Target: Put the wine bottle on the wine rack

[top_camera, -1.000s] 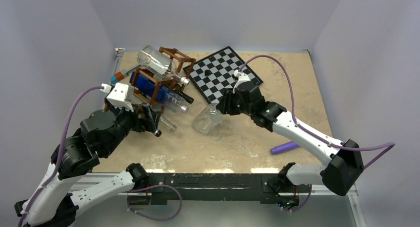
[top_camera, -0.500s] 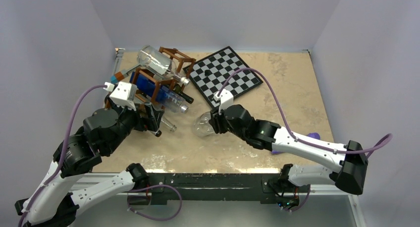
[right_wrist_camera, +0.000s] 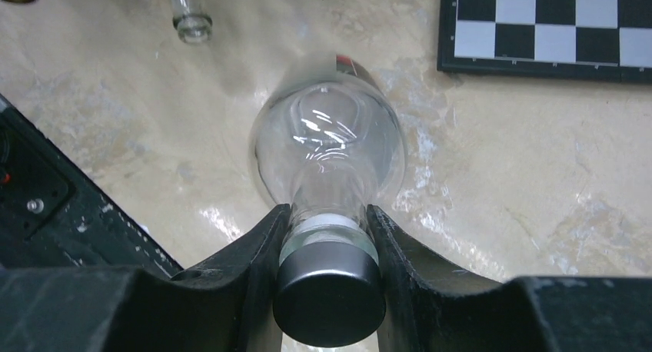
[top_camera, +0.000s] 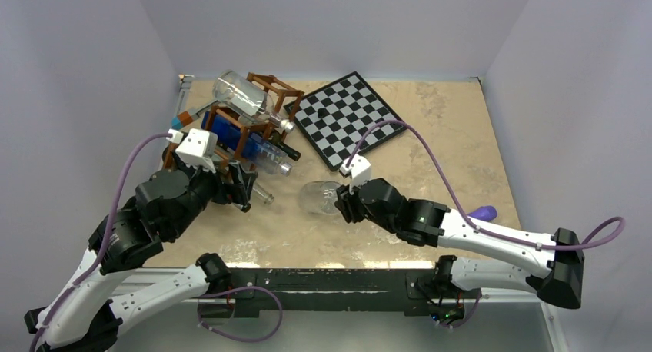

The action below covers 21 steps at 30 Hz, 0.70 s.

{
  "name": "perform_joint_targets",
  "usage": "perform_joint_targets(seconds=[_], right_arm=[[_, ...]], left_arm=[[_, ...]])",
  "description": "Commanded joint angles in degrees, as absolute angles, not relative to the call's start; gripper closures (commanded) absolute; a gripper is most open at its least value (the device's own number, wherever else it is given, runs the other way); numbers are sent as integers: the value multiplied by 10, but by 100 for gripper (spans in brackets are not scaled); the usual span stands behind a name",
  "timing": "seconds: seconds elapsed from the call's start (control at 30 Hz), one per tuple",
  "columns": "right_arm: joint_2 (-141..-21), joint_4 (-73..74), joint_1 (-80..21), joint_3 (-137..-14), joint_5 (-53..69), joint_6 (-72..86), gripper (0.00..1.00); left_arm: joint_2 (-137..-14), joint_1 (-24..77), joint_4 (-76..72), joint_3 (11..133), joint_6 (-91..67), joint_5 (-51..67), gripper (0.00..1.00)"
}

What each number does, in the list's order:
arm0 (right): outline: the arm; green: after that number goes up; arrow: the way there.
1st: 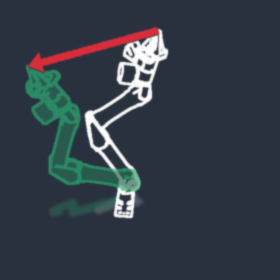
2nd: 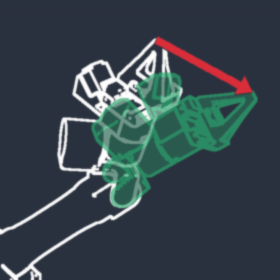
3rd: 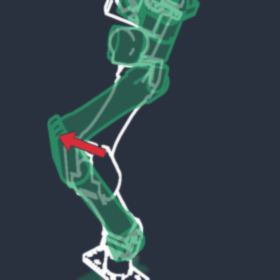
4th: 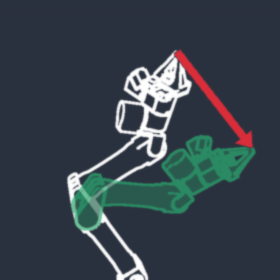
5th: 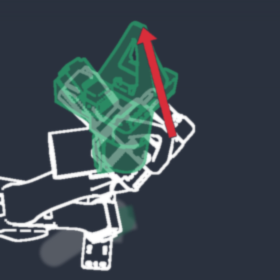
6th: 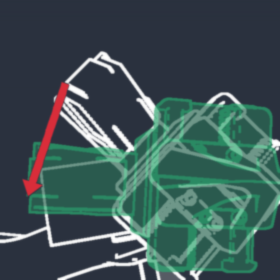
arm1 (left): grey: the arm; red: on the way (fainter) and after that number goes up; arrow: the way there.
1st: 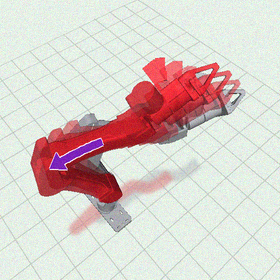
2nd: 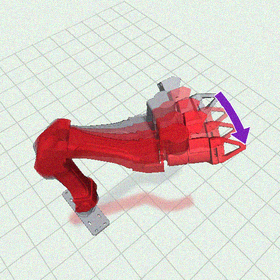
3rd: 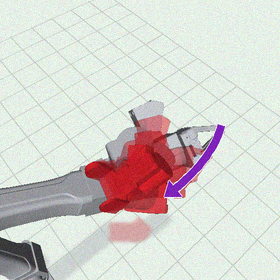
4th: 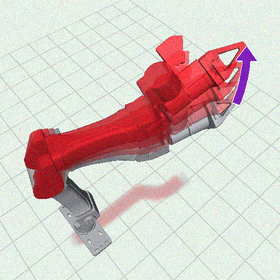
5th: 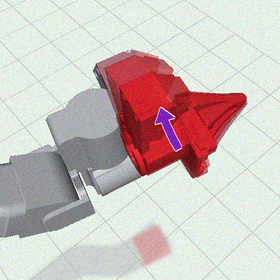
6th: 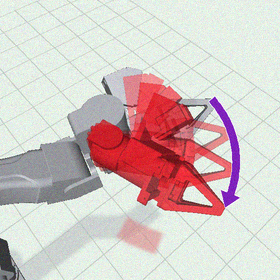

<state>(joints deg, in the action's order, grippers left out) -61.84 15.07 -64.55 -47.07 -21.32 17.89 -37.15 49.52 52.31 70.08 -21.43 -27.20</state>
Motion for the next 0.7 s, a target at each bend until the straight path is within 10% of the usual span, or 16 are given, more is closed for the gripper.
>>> perform_joint_targets(seconds=[0.0, 0.67], right_arm=[[-620, 294, -647, -424, -168, 179, 100], [-792, 265, -647, -478, -105, 222, 100]], left_arm=[[-361, 494, 480, 689, -202, -264, 1], [-366, 494, 477, 678, -206, -253, 1]])
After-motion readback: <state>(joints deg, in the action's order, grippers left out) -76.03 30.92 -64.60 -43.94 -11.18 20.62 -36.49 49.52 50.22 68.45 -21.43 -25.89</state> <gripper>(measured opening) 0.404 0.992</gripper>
